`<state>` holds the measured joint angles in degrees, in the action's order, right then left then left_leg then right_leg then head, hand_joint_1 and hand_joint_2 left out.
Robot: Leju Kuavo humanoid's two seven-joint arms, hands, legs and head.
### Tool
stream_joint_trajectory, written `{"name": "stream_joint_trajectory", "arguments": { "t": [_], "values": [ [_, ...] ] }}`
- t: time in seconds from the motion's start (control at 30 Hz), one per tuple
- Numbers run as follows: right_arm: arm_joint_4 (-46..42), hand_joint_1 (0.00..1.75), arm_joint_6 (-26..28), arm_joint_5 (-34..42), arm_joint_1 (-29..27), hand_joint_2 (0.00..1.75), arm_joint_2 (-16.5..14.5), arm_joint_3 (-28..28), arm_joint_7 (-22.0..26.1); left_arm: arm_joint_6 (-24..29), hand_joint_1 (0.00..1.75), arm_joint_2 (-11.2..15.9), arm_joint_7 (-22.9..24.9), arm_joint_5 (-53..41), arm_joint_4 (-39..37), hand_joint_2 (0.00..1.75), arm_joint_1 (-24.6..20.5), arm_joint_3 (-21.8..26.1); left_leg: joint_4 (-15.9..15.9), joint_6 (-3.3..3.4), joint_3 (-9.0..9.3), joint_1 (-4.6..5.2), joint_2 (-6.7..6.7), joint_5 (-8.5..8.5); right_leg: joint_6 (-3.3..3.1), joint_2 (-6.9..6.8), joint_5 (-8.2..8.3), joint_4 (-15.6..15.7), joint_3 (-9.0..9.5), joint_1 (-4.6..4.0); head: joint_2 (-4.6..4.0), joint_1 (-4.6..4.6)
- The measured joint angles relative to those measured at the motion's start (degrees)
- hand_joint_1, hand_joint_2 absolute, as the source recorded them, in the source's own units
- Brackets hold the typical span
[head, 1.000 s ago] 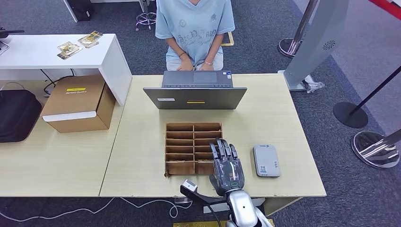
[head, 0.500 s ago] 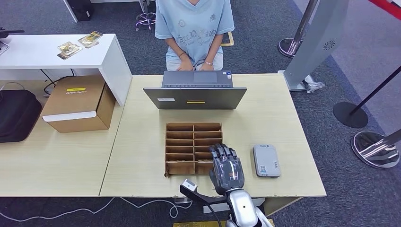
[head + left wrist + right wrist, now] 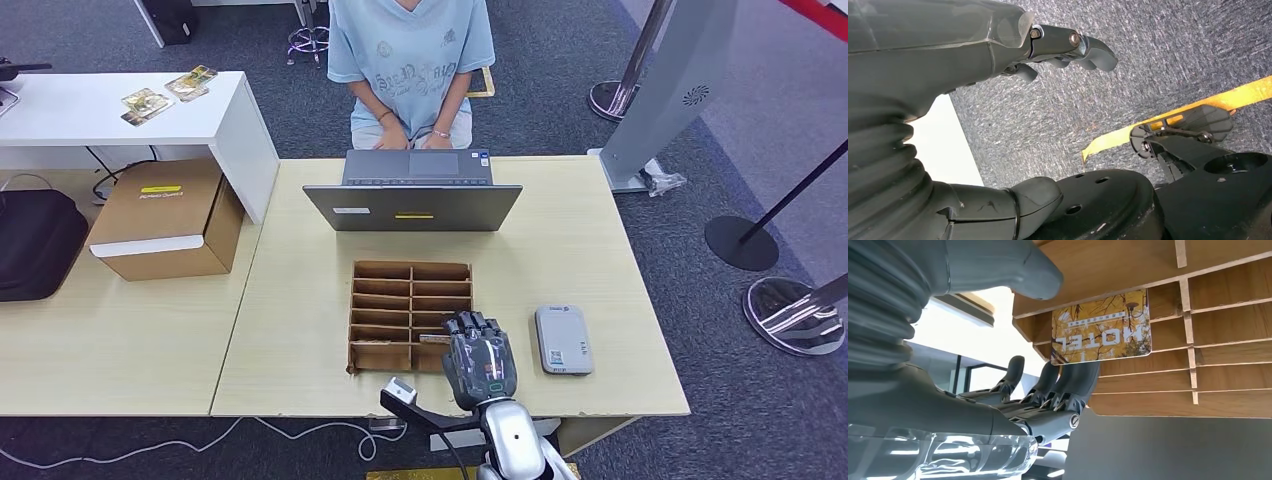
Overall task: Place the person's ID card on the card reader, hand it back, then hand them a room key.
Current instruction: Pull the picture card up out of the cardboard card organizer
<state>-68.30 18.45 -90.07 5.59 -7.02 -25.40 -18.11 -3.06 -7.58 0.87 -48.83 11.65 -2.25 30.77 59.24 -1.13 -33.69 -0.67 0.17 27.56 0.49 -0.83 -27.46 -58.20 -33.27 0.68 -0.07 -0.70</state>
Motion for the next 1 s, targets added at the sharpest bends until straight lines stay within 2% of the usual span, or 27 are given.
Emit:
{"name": "stream_joint_trajectory", "arguments": {
  "t": [0.17,0.7,1.0],
  "values": [
    [0.0,0.73,0.2,0.0,0.0,1.75,0.0,0.0,0.1,0.0,0.00,0.0,0.0,-0.2,0.0,1.75,0.0,0.0,0.0,0.00,0.00,0.00,0.00,0.00,0.00,0.00,0.00,0.0,0.00,0.00,0.00,0.00],
    [-0.5,0.96,1.4,0.0,-0.1,1.75,0.0,0.5,0.6,0.0,0.00,0.0,-0.1,-1.3,0.0,1.75,0.0,0.1,0.0,0.00,0.00,0.00,0.00,0.00,0.00,0.00,0.00,0.0,0.00,0.00,0.00,0.00],
    [-2.2,0.90,1.7,0.0,-0.5,1.75,0.0,0.8,0.6,0.0,0.00,0.0,-0.1,-1.6,0.0,1.75,0.0,0.4,0.0,0.00,0.01,0.00,0.00,0.00,0.00,0.01,0.00,0.0,0.00,0.00,0.00,0.00]
  ]
}}
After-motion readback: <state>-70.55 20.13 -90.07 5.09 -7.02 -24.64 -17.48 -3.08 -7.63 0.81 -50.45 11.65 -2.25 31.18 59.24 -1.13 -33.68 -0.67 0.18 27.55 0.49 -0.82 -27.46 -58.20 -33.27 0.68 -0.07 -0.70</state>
